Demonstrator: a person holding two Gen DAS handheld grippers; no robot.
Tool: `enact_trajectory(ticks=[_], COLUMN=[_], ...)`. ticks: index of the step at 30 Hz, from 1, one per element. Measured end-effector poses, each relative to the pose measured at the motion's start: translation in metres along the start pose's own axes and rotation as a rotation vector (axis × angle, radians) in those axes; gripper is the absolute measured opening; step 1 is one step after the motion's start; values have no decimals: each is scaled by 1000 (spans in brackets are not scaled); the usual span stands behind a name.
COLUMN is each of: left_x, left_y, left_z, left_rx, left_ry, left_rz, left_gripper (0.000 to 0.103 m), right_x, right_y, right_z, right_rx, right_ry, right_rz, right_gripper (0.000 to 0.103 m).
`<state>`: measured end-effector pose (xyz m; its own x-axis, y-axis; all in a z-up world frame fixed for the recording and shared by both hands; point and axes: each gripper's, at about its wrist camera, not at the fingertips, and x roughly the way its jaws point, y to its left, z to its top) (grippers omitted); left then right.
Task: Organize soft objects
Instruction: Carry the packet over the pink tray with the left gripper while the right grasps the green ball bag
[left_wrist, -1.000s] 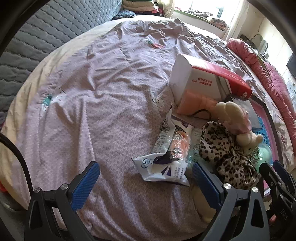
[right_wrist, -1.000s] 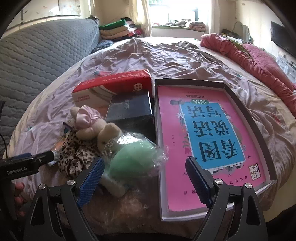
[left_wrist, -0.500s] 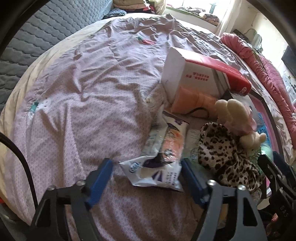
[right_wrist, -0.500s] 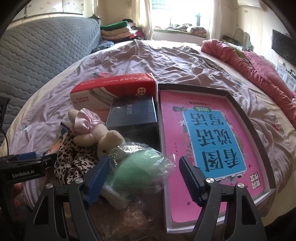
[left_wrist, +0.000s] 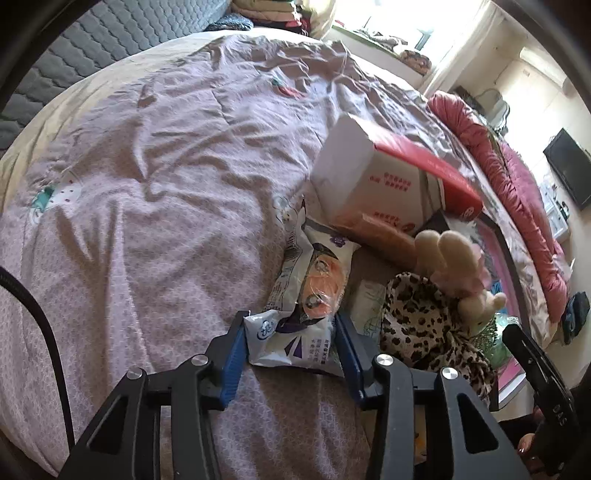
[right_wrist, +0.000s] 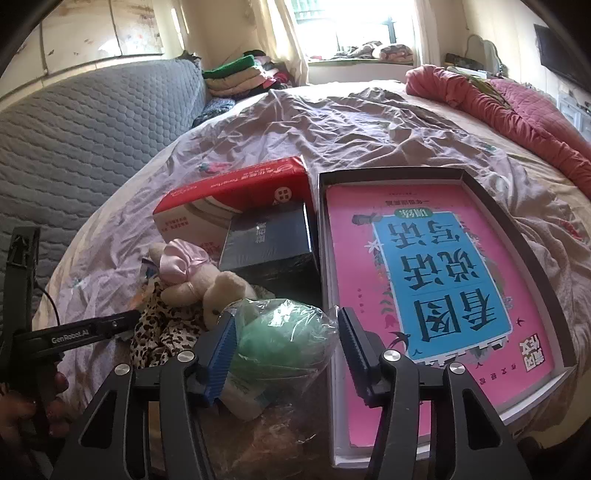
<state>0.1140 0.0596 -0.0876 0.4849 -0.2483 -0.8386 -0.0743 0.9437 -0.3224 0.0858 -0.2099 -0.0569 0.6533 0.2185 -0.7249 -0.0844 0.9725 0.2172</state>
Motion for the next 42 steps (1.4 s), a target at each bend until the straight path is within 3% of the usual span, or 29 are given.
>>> enact_trajectory(ticks=[10,21,42], left_x=[-34,-76,-61], left_y=[-1,-44,-189], left_z=[-5,-6,-30], left_rx=[-16,62,288], left_ry=[-75,-151,-78], left_rz=[-20,-57,-179], left_gripper=[45,45,45], right_x=[-14,-48,-93], right_y=[2,-14,-109], right_z=[6,20,20], right_rx=[-23,7,180], right_ry=[-50,-135,-218], right_rz=[10,11,-102], right_gripper=[53,53,53])
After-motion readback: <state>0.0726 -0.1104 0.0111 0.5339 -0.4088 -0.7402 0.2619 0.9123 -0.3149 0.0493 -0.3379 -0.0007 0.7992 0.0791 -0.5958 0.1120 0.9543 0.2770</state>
